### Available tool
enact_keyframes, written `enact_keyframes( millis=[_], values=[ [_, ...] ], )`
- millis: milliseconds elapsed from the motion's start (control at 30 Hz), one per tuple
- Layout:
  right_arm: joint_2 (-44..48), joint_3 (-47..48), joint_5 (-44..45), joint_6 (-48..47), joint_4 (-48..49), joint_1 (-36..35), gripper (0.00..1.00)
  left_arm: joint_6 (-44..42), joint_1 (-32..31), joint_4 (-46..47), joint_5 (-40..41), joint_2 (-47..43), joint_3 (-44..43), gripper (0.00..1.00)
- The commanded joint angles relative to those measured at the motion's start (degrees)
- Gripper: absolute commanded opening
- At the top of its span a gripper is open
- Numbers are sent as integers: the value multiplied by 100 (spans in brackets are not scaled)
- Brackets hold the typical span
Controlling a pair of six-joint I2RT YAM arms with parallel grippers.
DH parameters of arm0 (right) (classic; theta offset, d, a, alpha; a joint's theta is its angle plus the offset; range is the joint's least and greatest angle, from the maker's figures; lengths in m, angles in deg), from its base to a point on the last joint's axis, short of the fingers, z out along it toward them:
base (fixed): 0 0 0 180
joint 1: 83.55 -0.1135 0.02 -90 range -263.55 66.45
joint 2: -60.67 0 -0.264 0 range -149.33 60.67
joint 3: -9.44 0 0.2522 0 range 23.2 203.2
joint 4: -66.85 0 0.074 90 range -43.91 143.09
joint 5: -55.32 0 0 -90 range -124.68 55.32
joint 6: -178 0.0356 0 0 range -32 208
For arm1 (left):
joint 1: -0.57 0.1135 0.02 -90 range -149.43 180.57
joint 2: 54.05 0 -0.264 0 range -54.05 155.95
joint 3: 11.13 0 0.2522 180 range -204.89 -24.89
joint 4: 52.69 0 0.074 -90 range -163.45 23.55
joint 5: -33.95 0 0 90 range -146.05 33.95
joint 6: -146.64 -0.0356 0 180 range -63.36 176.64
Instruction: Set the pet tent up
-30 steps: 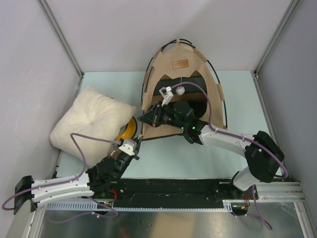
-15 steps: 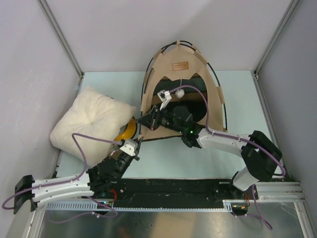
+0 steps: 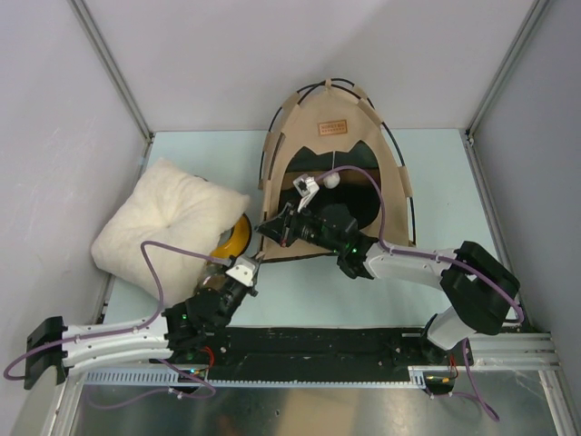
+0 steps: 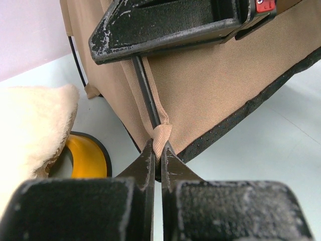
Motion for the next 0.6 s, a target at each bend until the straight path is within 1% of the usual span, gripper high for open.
enact_keyframes(
  millis=[0,300,567],
  values=[
    [200,-96,322,-204,253,93,0,206,-23,107,404,49,100,0],
    [333,-142,233,-224,433,111,0,484,-23,99,335,168,177,0],
    [561,-210,220,-212,380,201,0,669,-27,89,354,238,233,0]
  ],
)
